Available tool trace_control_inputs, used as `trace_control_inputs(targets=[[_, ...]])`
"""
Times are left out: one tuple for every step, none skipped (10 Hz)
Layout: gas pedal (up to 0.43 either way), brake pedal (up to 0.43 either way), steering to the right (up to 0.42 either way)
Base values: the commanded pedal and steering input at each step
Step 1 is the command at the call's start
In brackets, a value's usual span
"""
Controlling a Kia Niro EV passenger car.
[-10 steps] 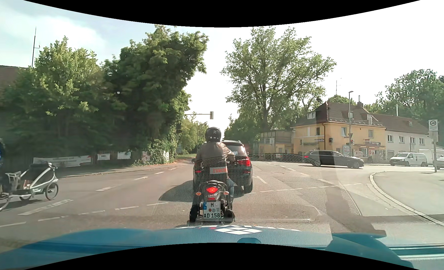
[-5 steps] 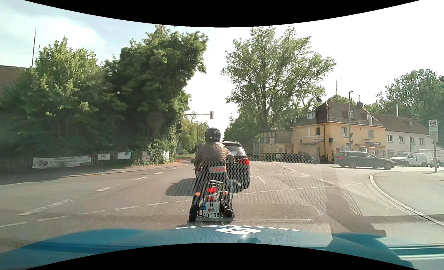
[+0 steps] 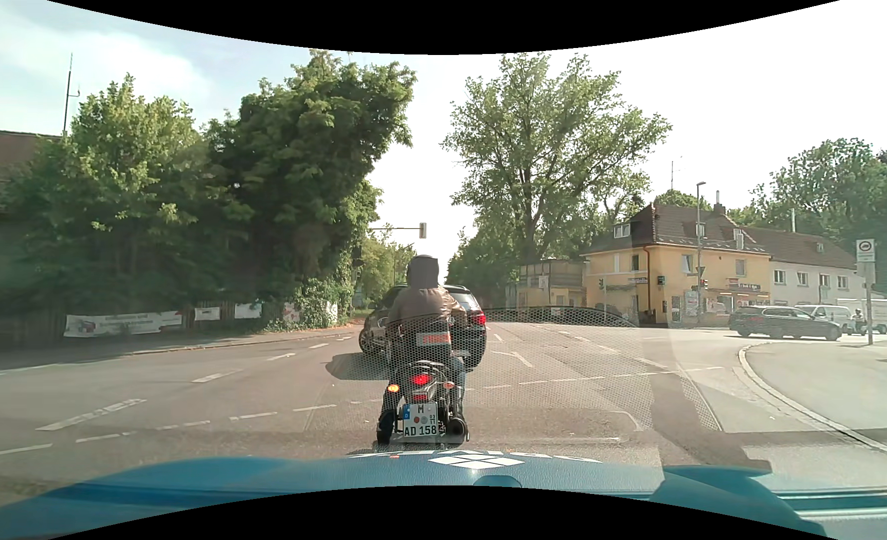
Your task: Follow the waypoints while adhering to traffic rules and regulations
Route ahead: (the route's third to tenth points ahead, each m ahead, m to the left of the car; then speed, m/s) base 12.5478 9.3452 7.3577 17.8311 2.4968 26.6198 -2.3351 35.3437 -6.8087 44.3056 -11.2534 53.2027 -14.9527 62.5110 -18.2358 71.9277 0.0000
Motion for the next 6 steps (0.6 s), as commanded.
trace_control_inputs(targets=[[0.000, 0.280, -0.039], [0.000, 0.226, -0.039], [0.000, 0.091, -0.039], [0.000, 0.037, -0.039], [0.000, 0.030, -0.039], [0.000, 0.030, -0.039]])
